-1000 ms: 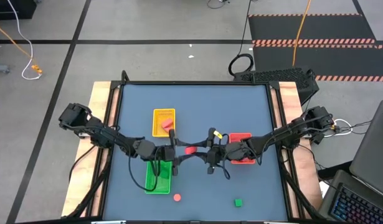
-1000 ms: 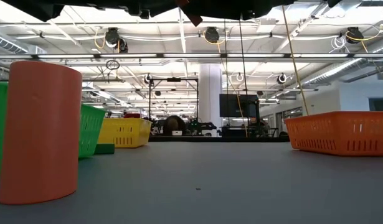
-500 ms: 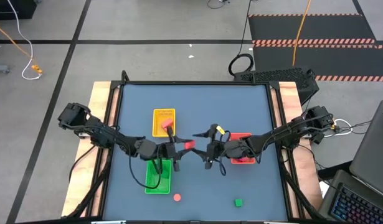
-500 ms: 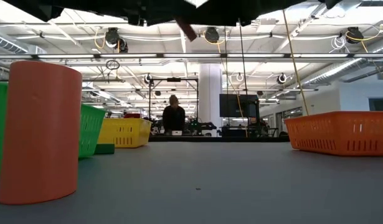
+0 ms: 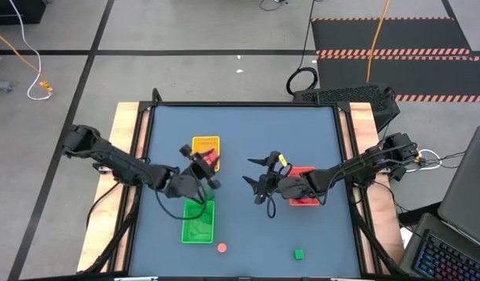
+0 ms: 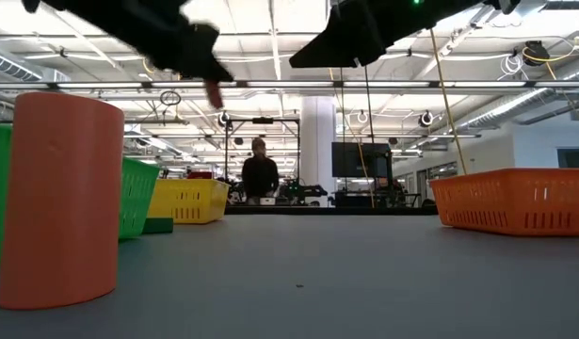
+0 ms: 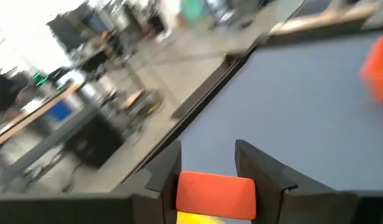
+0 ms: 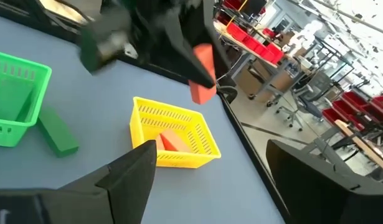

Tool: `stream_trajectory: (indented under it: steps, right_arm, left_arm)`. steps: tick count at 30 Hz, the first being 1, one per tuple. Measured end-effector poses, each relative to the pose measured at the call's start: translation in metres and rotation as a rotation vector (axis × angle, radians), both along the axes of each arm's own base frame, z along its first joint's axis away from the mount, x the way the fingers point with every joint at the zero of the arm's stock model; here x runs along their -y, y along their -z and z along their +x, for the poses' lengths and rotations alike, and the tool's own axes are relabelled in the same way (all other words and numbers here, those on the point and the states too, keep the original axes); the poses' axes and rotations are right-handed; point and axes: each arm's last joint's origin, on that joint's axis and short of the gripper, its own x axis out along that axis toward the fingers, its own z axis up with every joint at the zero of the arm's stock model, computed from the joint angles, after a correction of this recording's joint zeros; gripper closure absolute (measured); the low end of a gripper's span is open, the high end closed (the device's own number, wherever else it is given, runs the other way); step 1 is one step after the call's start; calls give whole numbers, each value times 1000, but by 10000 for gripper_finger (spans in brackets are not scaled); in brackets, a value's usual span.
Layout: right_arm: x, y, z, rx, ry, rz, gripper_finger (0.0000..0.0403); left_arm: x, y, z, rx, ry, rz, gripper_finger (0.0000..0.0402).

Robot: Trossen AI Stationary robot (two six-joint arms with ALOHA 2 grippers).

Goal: Sort & place blocks by color
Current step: Put the orange block into the yellow bin, then put the green block into the green bin

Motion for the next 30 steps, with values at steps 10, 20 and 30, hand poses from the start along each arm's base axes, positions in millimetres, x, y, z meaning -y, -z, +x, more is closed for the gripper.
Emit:
stream_trajectory:
  steps: [10,20,30]
  right_arm:
    - [0,0,0,4,2,9,110]
    - [0,0,0,4,1,9,110]
    - [0,0,0,4,1,9,110]
  left_arm:
    - [-38,28,-12,-109,-139,-255,272]
    - [-53,34,-10,-85,-129,-517,236]
    - [-52,38,-12,-135,-85,-616,200]
